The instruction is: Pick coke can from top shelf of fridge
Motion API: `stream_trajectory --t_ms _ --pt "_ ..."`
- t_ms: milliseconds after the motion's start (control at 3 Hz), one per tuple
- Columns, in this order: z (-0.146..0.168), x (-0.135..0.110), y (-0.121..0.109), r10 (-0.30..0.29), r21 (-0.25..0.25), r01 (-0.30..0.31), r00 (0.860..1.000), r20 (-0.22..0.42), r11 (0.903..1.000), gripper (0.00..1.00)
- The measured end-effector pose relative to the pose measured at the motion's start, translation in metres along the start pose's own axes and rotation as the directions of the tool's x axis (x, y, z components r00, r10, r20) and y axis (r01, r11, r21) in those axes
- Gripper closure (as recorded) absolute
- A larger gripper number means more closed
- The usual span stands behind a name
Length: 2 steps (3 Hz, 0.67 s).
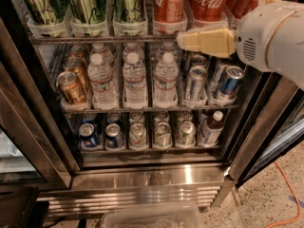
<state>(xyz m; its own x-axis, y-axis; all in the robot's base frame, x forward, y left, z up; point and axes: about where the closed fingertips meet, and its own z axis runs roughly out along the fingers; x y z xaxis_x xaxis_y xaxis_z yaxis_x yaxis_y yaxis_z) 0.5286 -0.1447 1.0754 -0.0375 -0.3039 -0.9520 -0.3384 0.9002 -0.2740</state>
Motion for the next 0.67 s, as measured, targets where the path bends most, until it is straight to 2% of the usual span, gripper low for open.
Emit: stream_trajectory --t_ms 667 --pt "0.0122 -0.0014 -0.0013 0.013 0.049 -0.014 0.999 0.037 0.9987 0.35"
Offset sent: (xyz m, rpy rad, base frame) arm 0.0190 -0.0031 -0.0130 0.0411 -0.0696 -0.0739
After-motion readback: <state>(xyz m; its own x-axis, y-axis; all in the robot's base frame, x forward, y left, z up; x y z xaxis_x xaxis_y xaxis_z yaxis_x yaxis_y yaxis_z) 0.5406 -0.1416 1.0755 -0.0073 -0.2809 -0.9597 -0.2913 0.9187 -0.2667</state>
